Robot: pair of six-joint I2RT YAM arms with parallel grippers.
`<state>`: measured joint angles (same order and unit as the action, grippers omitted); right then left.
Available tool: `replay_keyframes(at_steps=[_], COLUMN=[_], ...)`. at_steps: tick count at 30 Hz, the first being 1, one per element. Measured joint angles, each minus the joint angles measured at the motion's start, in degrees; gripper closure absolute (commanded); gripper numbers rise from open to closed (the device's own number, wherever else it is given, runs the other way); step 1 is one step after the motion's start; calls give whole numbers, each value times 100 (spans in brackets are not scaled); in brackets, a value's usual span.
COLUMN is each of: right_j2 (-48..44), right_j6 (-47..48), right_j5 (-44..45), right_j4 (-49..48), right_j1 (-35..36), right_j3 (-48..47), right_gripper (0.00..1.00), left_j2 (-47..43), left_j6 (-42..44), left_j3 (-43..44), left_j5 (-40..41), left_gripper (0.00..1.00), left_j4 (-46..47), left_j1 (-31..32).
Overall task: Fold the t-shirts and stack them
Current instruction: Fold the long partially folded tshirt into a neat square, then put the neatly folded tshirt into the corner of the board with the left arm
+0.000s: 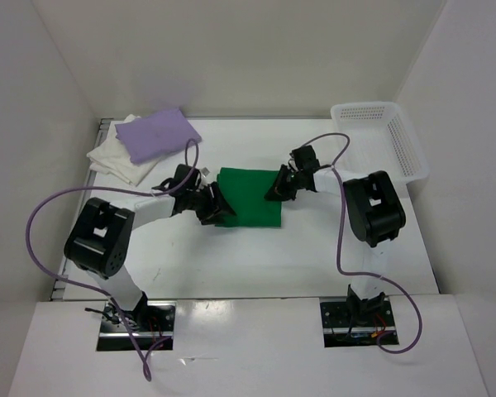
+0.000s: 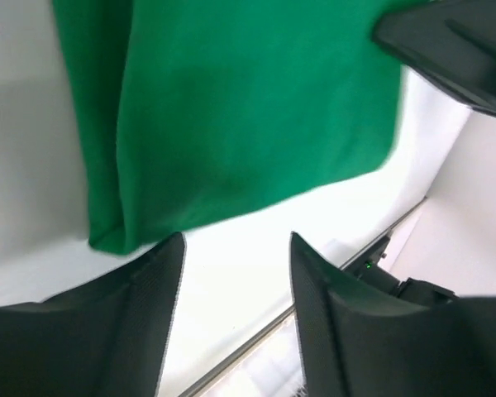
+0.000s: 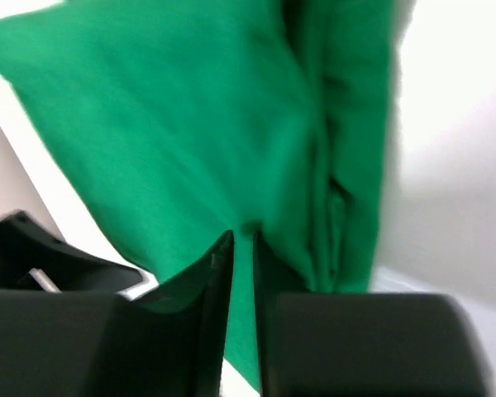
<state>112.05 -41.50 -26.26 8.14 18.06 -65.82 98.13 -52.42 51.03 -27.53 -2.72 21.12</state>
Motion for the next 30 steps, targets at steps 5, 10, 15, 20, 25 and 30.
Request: replay_keyframes(at_steps=[5, 10, 15, 20, 25, 30], right_j2=[-286, -1069, -1718, -2114, -2323, -2702], right_j6=[63, 92, 107, 107, 85, 85], right_j5=[61, 31, -50, -98, -101, -146], right_j4=[111, 232, 262, 332, 503, 568], right_j1=[0, 0, 2, 2, 2, -50], right_j3=[-203, -201, -81, 376, 522, 522], right_gripper=[45, 44, 43, 43, 43, 43], left_j2=[-407, -96, 848, 1307, 1869, 2234], left_j6=[282, 579, 732, 785, 852, 872], left_j3=[170, 271, 776, 1255, 1790, 2610], left_j5=[0, 68, -299, -247, -90, 219], left_gripper=[29, 21, 21, 45, 81, 97], left_j4=[-118, -107, 107, 363, 483, 249], left_j1=[-584, -984, -957, -798, -501, -286])
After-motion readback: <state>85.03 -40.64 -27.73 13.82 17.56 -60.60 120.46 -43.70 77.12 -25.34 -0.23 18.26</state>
